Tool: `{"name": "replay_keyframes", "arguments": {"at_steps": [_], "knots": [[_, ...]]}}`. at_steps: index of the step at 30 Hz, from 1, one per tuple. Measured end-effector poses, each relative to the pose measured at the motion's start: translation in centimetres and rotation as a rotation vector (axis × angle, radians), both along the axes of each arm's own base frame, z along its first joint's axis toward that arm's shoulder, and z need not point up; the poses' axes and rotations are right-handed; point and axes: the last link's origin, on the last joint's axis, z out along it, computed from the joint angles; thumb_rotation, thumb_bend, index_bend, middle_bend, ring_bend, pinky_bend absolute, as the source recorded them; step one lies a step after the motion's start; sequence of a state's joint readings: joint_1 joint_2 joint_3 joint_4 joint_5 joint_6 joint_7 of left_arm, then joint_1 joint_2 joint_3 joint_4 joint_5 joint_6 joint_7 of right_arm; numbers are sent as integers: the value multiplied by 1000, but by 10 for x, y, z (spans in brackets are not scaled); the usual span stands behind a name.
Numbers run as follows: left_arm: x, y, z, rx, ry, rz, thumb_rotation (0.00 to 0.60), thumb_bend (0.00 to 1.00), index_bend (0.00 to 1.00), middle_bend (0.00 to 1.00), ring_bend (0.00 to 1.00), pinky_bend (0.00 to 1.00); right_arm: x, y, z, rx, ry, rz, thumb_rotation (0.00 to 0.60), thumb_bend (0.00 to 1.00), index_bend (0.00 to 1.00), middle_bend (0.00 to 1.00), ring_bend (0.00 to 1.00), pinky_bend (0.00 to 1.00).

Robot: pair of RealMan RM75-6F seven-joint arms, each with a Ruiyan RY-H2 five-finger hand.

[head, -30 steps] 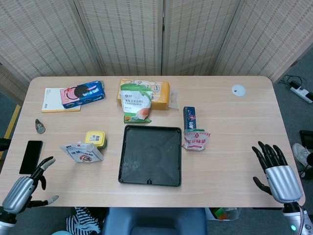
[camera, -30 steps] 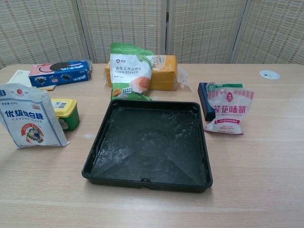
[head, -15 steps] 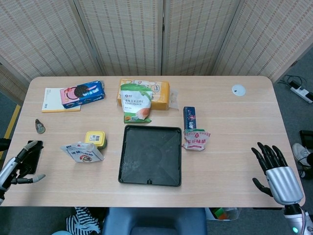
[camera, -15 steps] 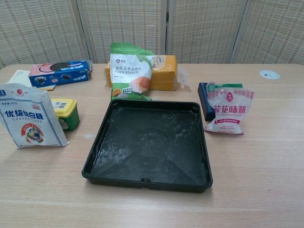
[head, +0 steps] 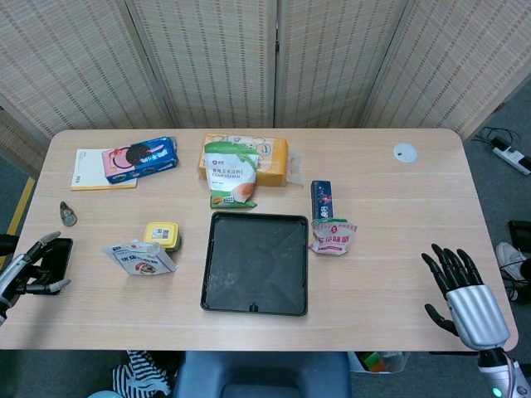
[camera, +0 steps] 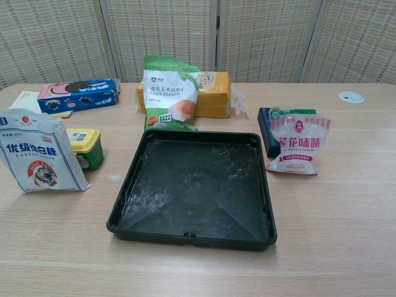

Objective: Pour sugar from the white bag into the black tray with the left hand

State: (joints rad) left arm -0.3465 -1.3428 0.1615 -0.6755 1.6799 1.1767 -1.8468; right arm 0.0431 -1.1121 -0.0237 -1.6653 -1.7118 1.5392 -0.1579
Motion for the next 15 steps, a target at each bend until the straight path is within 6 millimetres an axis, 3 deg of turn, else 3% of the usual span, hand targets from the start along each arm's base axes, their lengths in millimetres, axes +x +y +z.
{"name": "replay_keyframes", "arguments": {"at_steps": [15], "knots": [[-16,-5,-37,-110,47,31,600,169,167,258,1000,1000,5,11,-1,-71,33,37,600,275,0,0,0,0]]}}
